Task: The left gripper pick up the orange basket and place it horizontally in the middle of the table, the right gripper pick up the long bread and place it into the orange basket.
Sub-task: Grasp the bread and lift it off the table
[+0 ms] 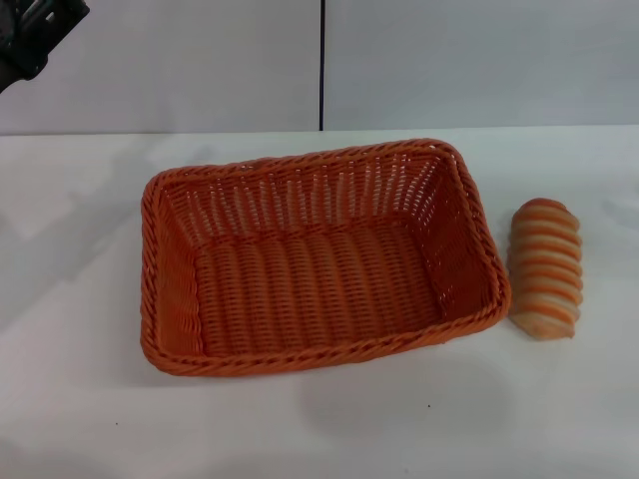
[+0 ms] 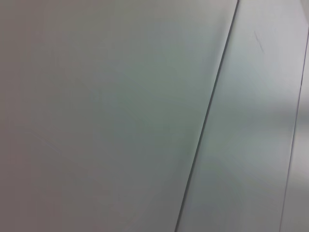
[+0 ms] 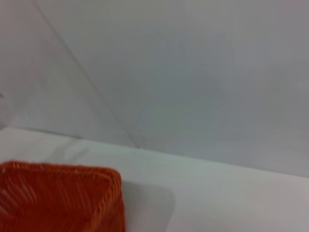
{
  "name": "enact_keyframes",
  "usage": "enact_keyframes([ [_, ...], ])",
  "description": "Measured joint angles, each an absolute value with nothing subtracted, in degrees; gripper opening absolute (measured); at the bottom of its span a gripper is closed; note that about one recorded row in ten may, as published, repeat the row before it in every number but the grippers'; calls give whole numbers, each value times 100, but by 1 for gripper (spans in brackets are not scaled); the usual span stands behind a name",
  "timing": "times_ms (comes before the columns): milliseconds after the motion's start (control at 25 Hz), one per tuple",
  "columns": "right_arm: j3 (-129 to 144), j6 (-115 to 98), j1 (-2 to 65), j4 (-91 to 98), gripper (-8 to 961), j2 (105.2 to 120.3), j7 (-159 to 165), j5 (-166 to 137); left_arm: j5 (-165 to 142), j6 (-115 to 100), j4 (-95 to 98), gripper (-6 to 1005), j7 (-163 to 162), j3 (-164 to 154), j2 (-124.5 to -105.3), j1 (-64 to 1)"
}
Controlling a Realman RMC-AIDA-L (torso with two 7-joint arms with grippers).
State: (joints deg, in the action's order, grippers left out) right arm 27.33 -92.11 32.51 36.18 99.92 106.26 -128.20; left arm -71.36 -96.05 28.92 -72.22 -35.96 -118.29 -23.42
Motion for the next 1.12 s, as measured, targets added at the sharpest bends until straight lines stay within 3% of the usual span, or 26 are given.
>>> enact_keyframes([
  [760,3493,-8483,3957,3583,725,10465,10845,-14180,-7139,-9731,2607,755,-7121,-3602,-11825,-2390],
  [1120,3674,-8003,4021,3574,713,10789,10776,-14177,-7136,-9747,2569,755,-7119,-3603,-11827,-2365],
])
